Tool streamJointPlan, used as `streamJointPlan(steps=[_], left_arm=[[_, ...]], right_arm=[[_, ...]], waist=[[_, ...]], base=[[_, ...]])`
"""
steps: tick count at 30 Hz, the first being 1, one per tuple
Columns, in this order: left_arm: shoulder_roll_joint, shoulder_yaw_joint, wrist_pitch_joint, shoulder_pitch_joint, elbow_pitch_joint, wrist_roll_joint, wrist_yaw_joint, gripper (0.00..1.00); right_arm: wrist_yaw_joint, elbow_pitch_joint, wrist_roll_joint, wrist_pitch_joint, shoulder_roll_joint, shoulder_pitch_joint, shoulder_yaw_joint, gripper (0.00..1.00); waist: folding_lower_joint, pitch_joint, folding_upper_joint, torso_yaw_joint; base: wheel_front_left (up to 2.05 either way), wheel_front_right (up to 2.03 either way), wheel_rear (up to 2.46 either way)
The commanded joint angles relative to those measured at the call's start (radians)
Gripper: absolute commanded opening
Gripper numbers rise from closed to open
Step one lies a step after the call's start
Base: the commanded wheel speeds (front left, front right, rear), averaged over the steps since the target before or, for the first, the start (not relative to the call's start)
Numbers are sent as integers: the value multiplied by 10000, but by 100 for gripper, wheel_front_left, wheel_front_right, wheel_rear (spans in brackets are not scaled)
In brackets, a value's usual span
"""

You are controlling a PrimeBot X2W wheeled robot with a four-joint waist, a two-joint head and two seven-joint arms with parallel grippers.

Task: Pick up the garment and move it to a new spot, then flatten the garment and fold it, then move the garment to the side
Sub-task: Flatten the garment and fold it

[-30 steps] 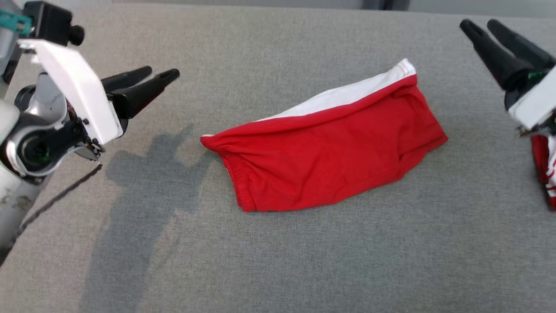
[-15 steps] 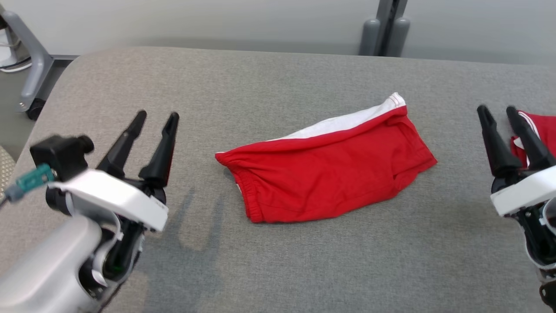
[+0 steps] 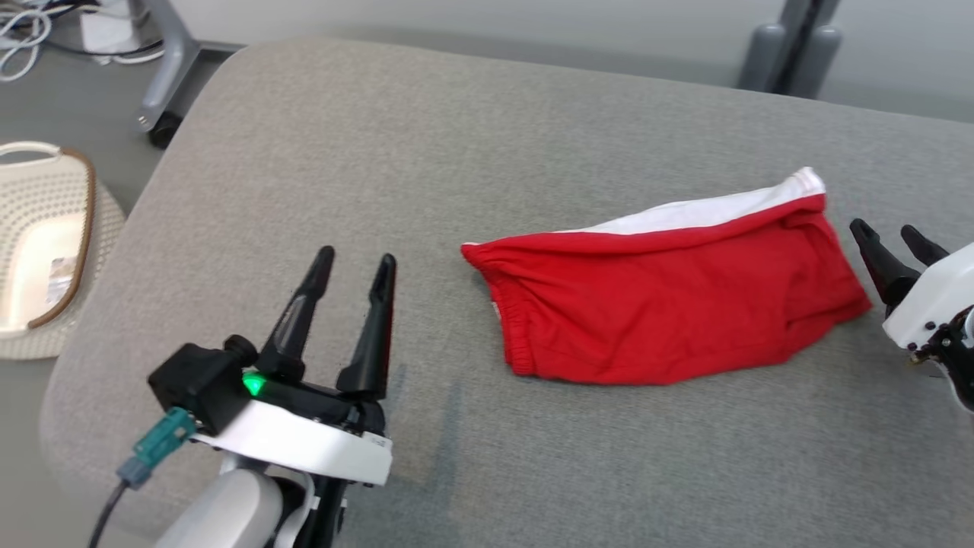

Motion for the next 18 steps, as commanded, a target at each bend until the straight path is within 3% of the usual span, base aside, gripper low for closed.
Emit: streamJointPlan(steps=[1, 8, 18], left_arm=[[-181, 56, -42, 131, 105, 232, -133, 100], [-974, 43, -42, 362, 579, 1146, -663, 100], [-1496, 185, -43, 547, 1099, 1719, -1104, 100]], right_arm=[[6, 409, -17, 309, -161, -254, 165, 100], [5, 2473, 168, 1293, -439, -1257, 293, 100], [5, 4193, 375, 2151, -236, -1735, 434, 100]], waist=[[0, 232, 0, 447], [0, 421, 0, 1188], [0, 450, 0, 1558]], base=[[0, 0, 0], [0, 0, 0], [0, 0, 0]])
